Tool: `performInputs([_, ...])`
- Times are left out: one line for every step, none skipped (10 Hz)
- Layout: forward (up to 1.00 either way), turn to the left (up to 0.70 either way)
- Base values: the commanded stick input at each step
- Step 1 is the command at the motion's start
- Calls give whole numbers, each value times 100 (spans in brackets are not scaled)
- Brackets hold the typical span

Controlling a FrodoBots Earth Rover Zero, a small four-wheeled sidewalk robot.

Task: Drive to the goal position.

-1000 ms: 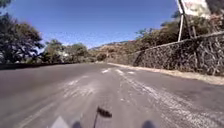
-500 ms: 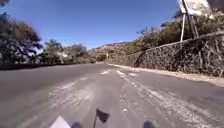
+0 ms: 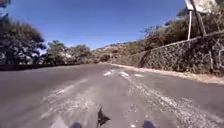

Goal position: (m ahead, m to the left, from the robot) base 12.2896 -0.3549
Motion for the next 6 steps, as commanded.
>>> performInputs([70,0])
performInputs([70,0])
performInputs([70,0])
performInputs([70,0])
performInputs([70,0])
performInputs([70,0])
